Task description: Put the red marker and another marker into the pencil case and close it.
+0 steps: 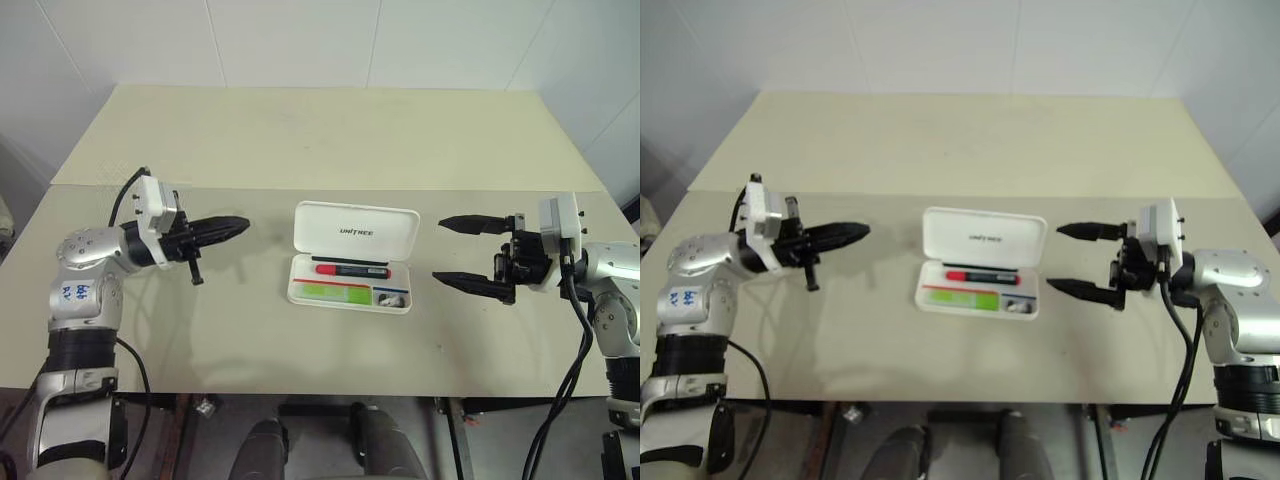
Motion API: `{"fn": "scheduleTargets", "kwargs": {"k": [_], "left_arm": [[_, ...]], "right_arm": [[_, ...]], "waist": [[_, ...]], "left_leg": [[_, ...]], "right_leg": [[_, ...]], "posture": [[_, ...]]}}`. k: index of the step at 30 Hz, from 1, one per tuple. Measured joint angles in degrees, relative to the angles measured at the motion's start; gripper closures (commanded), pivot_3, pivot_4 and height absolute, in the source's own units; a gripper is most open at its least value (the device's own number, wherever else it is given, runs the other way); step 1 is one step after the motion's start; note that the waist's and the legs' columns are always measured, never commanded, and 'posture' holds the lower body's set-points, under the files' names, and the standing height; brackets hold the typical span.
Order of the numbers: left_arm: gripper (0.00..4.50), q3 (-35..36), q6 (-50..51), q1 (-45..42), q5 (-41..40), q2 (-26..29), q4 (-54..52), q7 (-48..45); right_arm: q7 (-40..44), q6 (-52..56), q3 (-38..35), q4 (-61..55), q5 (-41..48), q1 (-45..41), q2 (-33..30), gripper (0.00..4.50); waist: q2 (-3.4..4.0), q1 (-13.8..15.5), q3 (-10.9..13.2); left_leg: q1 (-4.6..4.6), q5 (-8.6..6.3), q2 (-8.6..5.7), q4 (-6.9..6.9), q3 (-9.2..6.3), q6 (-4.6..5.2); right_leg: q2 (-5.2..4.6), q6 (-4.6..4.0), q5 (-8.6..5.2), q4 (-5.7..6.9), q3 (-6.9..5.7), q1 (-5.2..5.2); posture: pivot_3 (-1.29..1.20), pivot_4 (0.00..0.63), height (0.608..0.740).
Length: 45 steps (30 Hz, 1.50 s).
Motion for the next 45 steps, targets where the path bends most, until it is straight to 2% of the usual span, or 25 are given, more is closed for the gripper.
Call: {"fn": "scheduleTargets", "kwargs": {"k": [6,12,17,21,28,34,37,41,45], "left_arm": [[4.45,-3.05,-4.76,-9.65,5.98,-6.07,15.65,7.83],[4.45,-6.37,-8.79,-15.87,10.46,-10.63,29.87,11.08],[4.45,-6.95,-11.67,-20.17,11.76,-12.87,37.89,10.96],[4.45,-6.96,-14.31,-21.17,11.84,-13.96,39.94,7.99],[4.45,-6.37,-14.55,-20.59,9.66,-14.58,38.95,-0.63],[4.45,-6.94,-13.6,-16.08,7.26,-14.61,29.5,-8.89],[4.45,-10.4,-12.46,-11.01,7.81,-13.35,22.38,-12.61],[4.45,-15.29,-12.29,-5.78,10.38,-12.99,18.02,-13.65],[4.45,-17.74,-10.91,-3.83,12.21,-13.18,12.55,-10.4]], "right_arm": [[-0.86,-0.88,-0.45,-0.41,-0.79,1.12,-0.18,0.0],[-2.02,-0.87,-0.73,-1.3,-0.78,2.07,-0.23,0.0],[-3.49,-0.79,-0.81,-2.75,-0.73,3.48,-0.22,0.0],[-4.79,-0.51,-0.85,-4.33,-0.58,4.7,-0.21,0.0],[-6.53,0.26,-1.18,-5.84,-0.31,6.2,-0.21,0.0],[-7.47,0.47,-1.26,-6.17,0.15,6.8,-0.19,0.0],[-7.85,0.46,-1.29,-6.44,0.16,7.11,-0.14,0.0],[-8.32,0.4,-1.29,-6.69,0.16,7.69,0.0,0.0],[-8.88,0.36,-1.28,-7.18,0.17,8.26,0.29,0.0]], "waist": [[0.0,0.11,0.0],[-0.01,-0.08,0.0],[-0.02,-0.04,0.01],[-0.02,-0.09,0.01],[-0.02,-0.05,0.01],[-0.02,-0.1,0.01],[-0.02,-0.11,0.01],[-0.02,-0.04,0.01],[-0.01,0.12,0.0]], "left_leg": [[-0.03,0.0,-0.05,0.08,0.01,0.01],[-0.03,-0.01,-0.04,-0.02,0.02,0.01],[-0.07,-0.02,-0.05,0.01,0.03,0.0],[-0.06,-0.03,-0.05,0.0,0.04,-0.01],[-0.07,-0.03,-0.05,0.03,0.04,-0.01],[-0.05,-0.03,-0.04,0.0,0.03,-0.01],[-0.03,-0.03,-0.03,0.01,0.04,-0.01],[-0.03,-0.03,-0.04,0.07,0.04,0.0],[0.0,-0.02,-0.05,0.09,0.03,0.01]], "right_leg": [[-0.01,0.1,0.07,-0.02,0.01,0.02],[0.01,0.12,0.08,0.01,0.02,-0.04],[0.0,0.14,0.09,-0.03,0.02,-0.03],[0.0,0.14,0.09,-0.04,0.02,-0.03],[0.0,0.14,0.09,-0.02,0.02,-0.02],[0.01,0.13,0.08,-0.01,0.03,-0.03],[0.01,0.12,0.08,0.0,0.07,-0.02],[0.01,0.12,0.08,0.02,0.09,-0.01],[0.0,0.11,0.08,0.01,0.11,0.04]], "posture": [[0.0,0.15,0.74],[0.0,0.15,0.74],[0.0,0.15,0.74],[0.0,0.15,0.74],[0.0,0.15,0.74],[0.0,0.15,0.74],[0.0,0.15,0.74],[0.0,0.15,0.74],[0.0,0.15,0.74]]}}
